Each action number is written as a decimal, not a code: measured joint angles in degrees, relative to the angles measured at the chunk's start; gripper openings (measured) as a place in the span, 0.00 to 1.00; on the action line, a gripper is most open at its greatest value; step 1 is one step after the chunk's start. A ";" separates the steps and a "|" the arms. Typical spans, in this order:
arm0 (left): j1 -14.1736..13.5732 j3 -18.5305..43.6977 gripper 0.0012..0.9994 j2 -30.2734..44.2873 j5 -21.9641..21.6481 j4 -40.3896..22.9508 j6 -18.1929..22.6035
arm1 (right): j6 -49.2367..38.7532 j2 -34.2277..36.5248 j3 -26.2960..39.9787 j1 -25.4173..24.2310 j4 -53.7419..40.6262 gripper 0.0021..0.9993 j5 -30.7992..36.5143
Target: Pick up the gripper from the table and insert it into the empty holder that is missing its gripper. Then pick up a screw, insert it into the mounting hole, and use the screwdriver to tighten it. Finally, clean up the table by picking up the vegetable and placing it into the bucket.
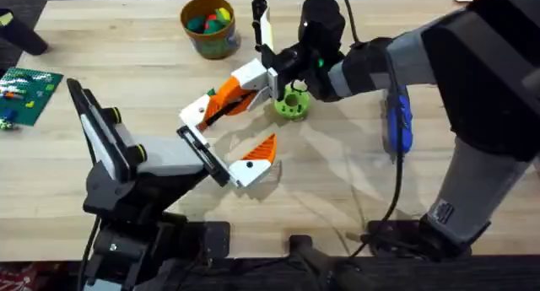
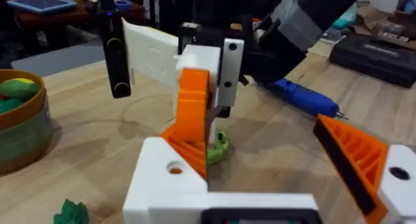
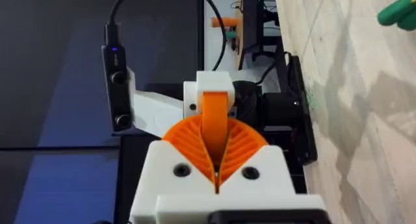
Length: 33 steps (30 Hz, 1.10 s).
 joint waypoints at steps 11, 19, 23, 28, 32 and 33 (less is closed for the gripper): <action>0.00 0.00 0.99 0.00 -0.26 0.02 0.02 | 0.00 0.02 0.19 0.08 -0.20 0.06 0.00; -0.22 0.00 0.99 0.00 1.20 -0.09 -0.03 | -0.04 0.00 0.46 0.40 -0.24 0.36 0.00; -0.50 0.02 0.99 0.00 2.44 -0.13 0.00 | -0.03 0.00 0.87 1.01 -0.10 0.92 0.00; -0.50 0.02 0.99 0.00 2.76 -0.15 0.00 | -0.20 0.00 0.98 1.28 -0.08 0.99 0.00; -0.50 0.02 0.99 0.00 2.93 -0.15 0.00 | -0.20 0.02 0.98 1.07 -0.08 0.99 0.00; -0.50 0.02 0.99 0.00 2.99 -0.15 0.00 | -0.20 0.00 0.98 0.90 -0.10 0.99 0.00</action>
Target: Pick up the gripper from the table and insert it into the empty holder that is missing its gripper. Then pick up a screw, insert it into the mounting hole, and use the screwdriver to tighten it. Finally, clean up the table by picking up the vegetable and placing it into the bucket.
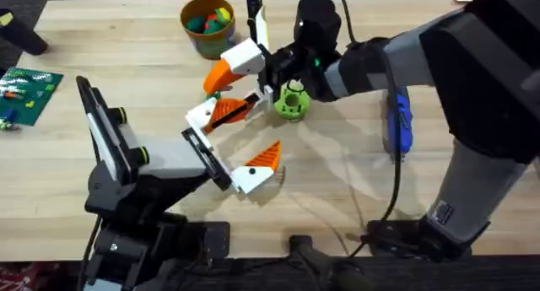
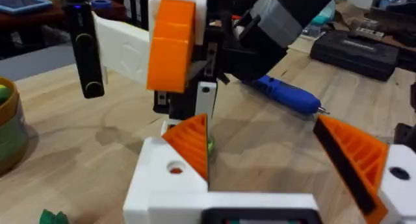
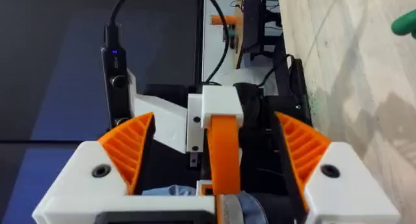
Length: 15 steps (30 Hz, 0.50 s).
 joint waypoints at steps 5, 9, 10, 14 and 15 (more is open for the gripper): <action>0.00 0.00 0.99 0.00 0.20 0.00 0.00 | -0.45 -0.04 0.00 -2.14 -0.01 0.99 0.00; 0.00 0.00 0.99 0.00 0.35 -0.02 -0.02 | -4.81 -3.74 0.00 -6.53 -0.87 0.99 0.00; 0.00 0.00 0.99 0.00 0.39 -0.02 0.00 | -6.66 -5.27 0.02 -7.36 -2.62 0.99 0.02; 0.00 0.00 0.99 0.00 0.41 -0.02 0.00 | -17.01 -11.44 0.51 -10.13 -16.42 0.99 0.06; 0.00 0.00 0.99 0.00 0.41 -0.02 0.00 | -20.71 -12.90 0.63 -10.76 -21.13 0.99 0.04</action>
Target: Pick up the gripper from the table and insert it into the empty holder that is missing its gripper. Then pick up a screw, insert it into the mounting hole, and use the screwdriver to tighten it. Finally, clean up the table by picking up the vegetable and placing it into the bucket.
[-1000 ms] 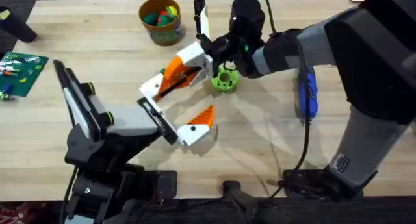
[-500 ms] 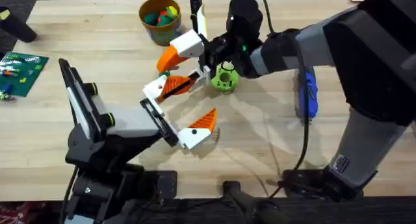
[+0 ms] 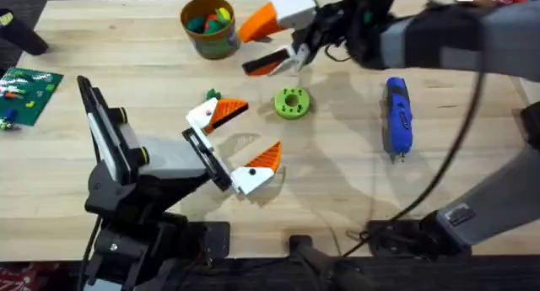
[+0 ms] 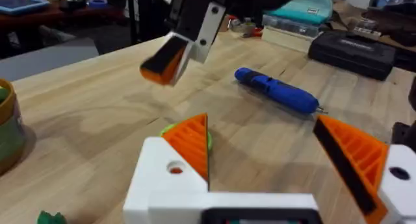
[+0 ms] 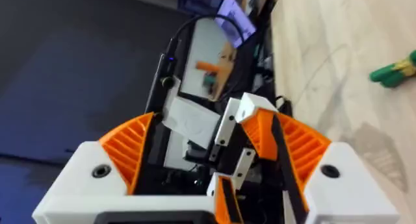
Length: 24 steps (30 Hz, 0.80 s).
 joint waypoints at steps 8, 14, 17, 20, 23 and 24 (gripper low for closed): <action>0.00 0.00 0.99 0.00 0.17 0.00 0.00 | -35.70 -9.61 0.61 -5.21 -47.71 1.00 6.47; 0.00 0.00 0.99 0.00 0.19 0.00 0.00 | -54.46 -16.37 4.15 -6.06 -75.86 0.99 28.84; 0.00 0.00 0.99 0.00 0.17 -0.02 0.00 | -61.67 -17.59 10.78 -5.08 -86.62 0.99 39.41; 0.00 0.00 0.99 0.00 0.17 0.00 0.00 | -67.41 -18.14 18.57 -2.98 -96.04 0.99 50.07; 0.00 0.00 0.99 0.00 0.17 -0.02 0.00 | -71.09 -18.51 24.57 -0.09 -102.34 0.99 60.40; 0.00 0.00 0.99 0.00 0.17 -0.02 -0.02 | -71.88 -18.64 25.66 0.78 -103.77 0.99 63.17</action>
